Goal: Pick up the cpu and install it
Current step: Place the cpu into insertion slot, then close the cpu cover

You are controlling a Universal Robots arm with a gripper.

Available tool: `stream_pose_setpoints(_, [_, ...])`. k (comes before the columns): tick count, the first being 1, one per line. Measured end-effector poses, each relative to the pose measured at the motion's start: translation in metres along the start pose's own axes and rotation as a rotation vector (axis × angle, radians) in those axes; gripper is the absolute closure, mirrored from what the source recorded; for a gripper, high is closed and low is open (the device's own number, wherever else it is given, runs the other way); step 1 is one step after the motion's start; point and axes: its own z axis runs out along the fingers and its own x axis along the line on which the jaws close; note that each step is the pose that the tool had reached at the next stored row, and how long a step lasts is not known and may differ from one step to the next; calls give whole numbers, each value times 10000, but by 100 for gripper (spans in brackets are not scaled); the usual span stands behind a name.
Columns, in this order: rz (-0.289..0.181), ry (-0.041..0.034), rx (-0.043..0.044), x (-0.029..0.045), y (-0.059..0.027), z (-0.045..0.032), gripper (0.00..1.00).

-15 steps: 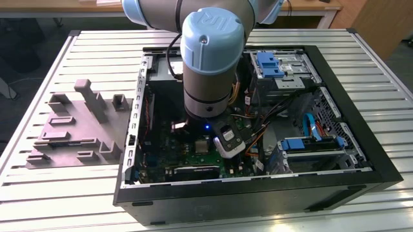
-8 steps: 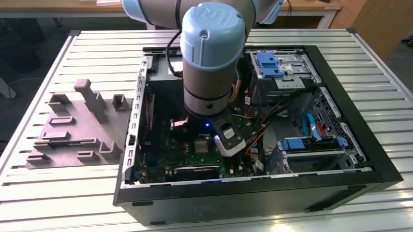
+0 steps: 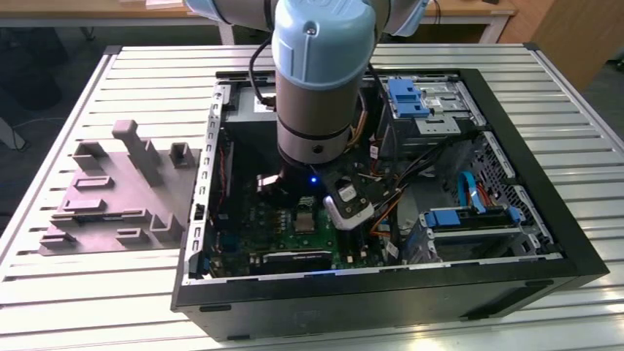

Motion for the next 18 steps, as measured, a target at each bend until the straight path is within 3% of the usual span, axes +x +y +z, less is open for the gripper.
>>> stream_pose_setpoints(4, [0,2,1,0,0,-1,75])
stream_pose_setpoints(5, [0,2,2,0,0,-1,75])
stream_pose_setpoints(7, [0,3,2,0,0,-1,87])
stream_pose_setpoints(18, [1,7,1,0,0,-3,89])
